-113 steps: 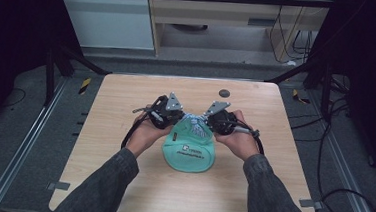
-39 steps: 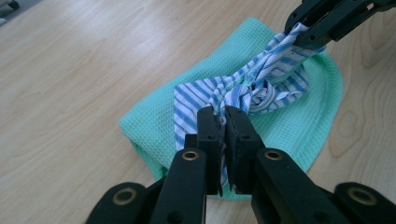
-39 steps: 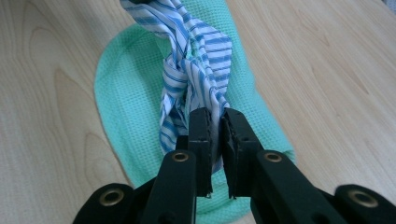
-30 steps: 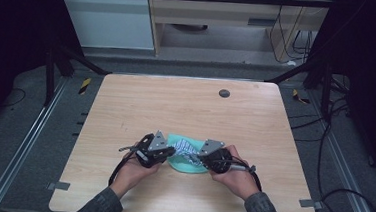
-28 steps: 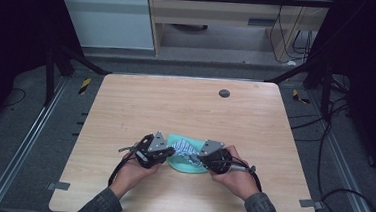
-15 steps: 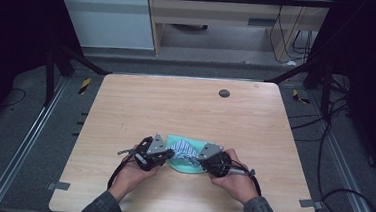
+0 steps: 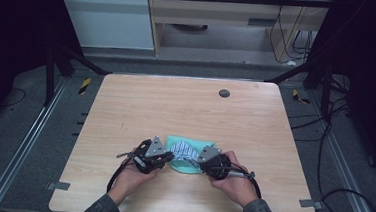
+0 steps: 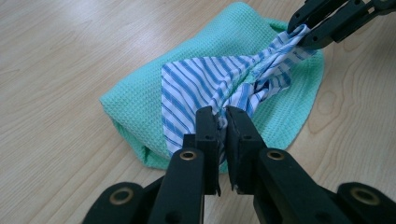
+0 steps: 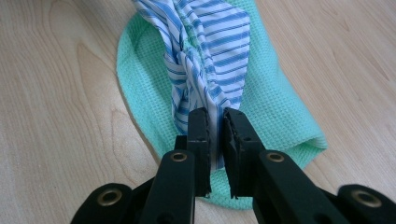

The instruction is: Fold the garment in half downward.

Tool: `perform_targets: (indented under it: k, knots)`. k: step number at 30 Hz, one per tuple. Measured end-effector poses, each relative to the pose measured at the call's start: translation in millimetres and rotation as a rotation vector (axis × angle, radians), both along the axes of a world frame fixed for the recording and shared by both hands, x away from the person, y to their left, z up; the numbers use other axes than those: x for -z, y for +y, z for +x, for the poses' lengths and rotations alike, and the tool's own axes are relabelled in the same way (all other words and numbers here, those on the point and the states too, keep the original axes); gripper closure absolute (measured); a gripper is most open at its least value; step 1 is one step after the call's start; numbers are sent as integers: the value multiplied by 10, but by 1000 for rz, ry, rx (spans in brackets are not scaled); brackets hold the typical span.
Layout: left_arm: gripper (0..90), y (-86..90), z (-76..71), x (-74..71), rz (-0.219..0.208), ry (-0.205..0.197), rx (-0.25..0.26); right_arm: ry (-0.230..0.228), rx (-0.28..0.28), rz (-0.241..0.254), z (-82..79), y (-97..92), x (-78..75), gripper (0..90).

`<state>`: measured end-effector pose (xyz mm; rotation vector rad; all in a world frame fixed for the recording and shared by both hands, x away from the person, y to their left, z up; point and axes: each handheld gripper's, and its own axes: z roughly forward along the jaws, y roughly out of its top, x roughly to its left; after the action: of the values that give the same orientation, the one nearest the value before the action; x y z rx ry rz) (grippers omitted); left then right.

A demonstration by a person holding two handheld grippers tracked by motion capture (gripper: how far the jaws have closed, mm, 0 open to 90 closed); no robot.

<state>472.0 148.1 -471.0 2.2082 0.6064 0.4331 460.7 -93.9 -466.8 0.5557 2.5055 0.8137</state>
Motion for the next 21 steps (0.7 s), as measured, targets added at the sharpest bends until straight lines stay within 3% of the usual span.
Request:
perform_targets:
  k: [4, 7, 9, 12, 16, 21]
  knots:
    - [797, 21, -32, -14, -10, -13, -5, 0, -4, -3, -2, 6, -8, 809]
    - [699, 49, -46, -24, -15, -38, -27, 0, -9, -9, -6, 6, -10, 809]
    - [623, 57, -46, -22, -16, -37, -31, 0, -7, -8, -9, 7, -10, 808]
    - [488, 56, -29, 28, -15, 0, -29, 0, -9, -11, -14, 6, -15, 806]
    - [506, 26, -39, 79, -6, 12, -8, 0, -8, -10, -24, 7, -19, 796]
    - [613, -6, -65, 102, 13, 6, 11, 7, -9, -3, -36, 25, -21, 750]
